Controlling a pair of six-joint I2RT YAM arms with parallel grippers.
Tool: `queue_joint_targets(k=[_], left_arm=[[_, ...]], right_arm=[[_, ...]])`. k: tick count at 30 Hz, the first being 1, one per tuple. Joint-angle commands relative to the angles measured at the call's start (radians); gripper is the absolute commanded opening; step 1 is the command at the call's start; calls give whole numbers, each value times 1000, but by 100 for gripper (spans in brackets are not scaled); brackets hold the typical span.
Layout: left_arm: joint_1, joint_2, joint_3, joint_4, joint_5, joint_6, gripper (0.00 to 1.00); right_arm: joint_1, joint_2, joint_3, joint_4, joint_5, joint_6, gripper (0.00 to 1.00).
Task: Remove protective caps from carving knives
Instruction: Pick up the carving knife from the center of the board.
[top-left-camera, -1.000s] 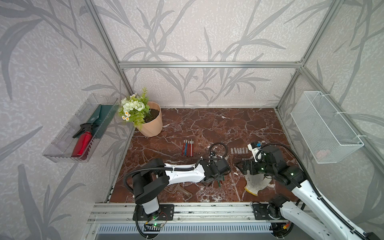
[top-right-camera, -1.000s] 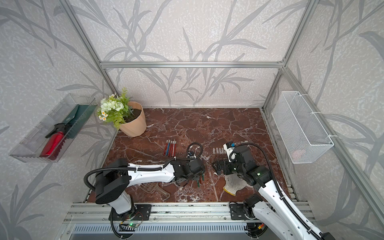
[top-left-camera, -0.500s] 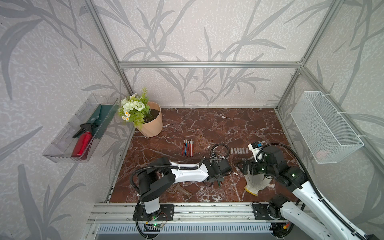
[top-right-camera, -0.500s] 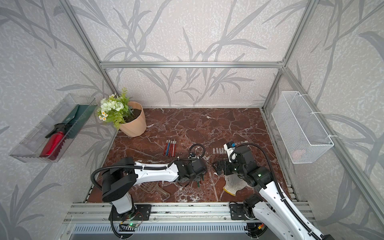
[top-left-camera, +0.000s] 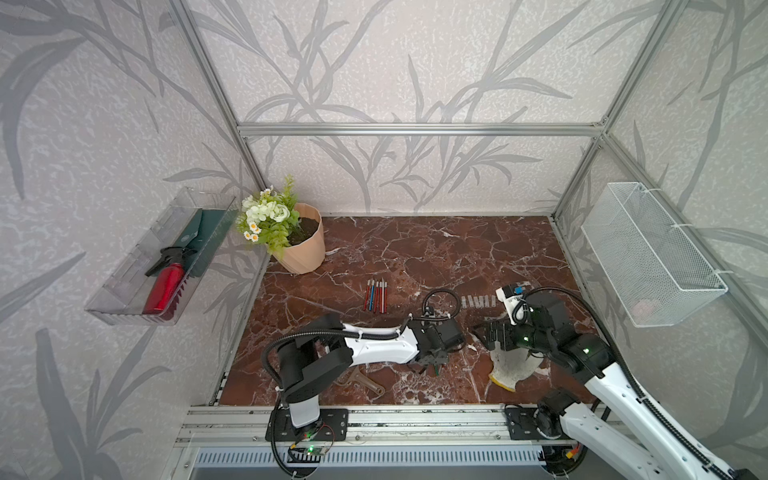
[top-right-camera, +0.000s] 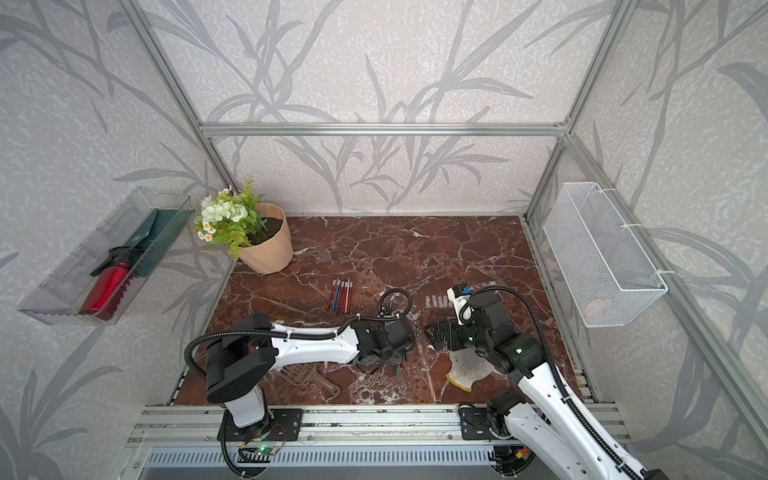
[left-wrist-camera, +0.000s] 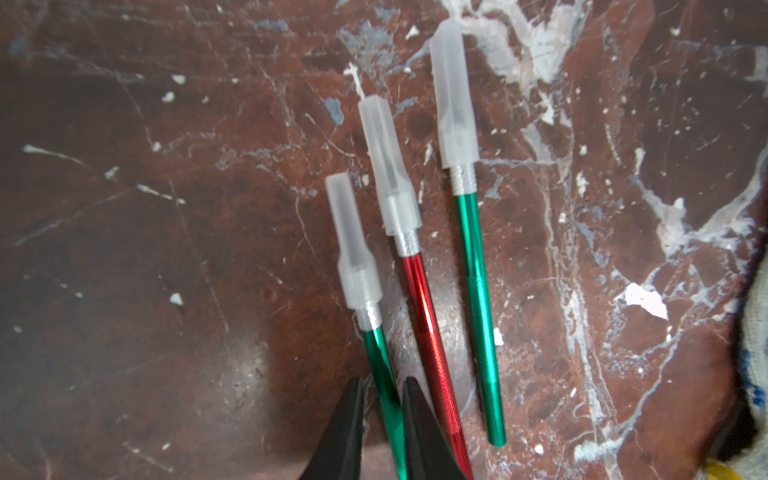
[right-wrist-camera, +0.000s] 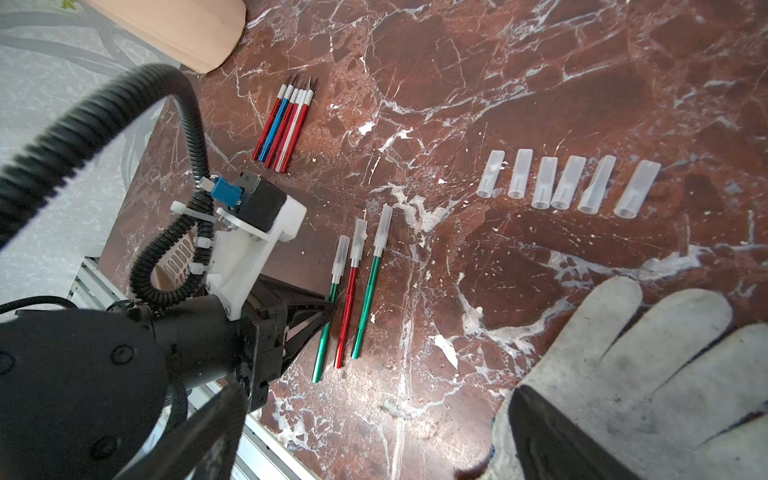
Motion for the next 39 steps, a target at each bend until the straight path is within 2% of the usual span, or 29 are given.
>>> queue_joint_targets(k=[1,21,26,34,39], left_arm=[[-5,17,25,-48,-9,-6,22],[-6,10,6,-70,-7,-12,17],[-5,4,3,-72,-12,-4,11],[14,-56,7,-123,-67,66,9],[44,-139,-63,-11,-30,179,9]], right_arm=[[5,-5,-8,8,-9,-2,99],[4,-4,-6,6,-6,0,99],[5,-2,-6,7,-9,3,99],[5,23,-15,53,-49,37,99],[5,62,-31,118,-93,87,97]])
